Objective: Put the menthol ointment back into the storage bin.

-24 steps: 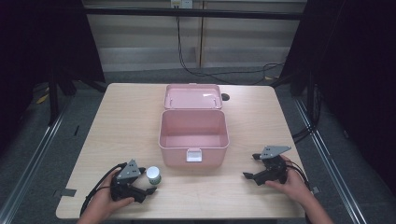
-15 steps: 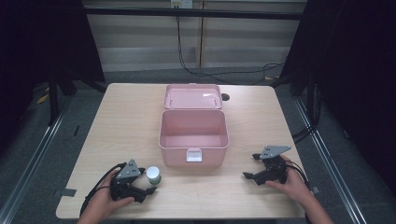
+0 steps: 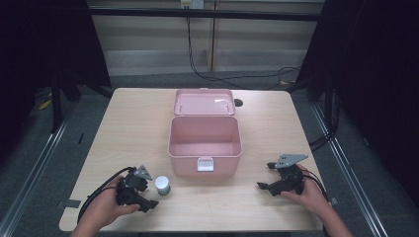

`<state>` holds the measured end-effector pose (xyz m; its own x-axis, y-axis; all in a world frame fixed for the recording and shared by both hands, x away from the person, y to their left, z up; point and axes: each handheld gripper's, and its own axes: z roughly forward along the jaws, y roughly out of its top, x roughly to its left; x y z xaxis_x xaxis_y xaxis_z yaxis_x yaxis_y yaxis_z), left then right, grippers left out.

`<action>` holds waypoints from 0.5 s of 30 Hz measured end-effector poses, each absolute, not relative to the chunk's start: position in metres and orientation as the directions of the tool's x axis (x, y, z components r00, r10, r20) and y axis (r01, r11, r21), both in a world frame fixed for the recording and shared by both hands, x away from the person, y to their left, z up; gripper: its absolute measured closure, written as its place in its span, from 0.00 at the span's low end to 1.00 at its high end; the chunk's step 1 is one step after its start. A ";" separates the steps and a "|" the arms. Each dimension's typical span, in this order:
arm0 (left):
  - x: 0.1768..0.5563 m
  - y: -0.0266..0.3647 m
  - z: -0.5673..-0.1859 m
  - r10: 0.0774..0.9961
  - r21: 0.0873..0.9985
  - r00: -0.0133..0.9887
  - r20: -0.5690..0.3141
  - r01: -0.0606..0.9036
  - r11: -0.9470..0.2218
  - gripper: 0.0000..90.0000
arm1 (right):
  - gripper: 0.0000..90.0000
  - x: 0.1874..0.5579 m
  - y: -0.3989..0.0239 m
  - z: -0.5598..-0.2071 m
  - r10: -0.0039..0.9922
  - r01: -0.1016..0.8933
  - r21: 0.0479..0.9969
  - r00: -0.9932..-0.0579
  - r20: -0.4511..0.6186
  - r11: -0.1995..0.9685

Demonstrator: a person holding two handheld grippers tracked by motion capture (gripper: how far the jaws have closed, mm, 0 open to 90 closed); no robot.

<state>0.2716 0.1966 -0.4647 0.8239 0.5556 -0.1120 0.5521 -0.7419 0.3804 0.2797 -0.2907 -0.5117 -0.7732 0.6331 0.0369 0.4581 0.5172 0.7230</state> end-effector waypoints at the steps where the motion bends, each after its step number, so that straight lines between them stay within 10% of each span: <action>1: 0.273 0.195 -0.462 0.552 0.358 0.827 -0.104 0.549 -0.755 0.32 | 0.13 0.280 -0.291 -0.512 0.633 0.459 0.723 -0.773 0.038 0.517; 15: 0.296 0.164 -0.437 0.506 0.234 0.857 -0.096 0.513 -0.826 0.39 | 0.13 0.280 -0.291 -0.512 0.633 0.460 0.723 -0.773 0.041 0.516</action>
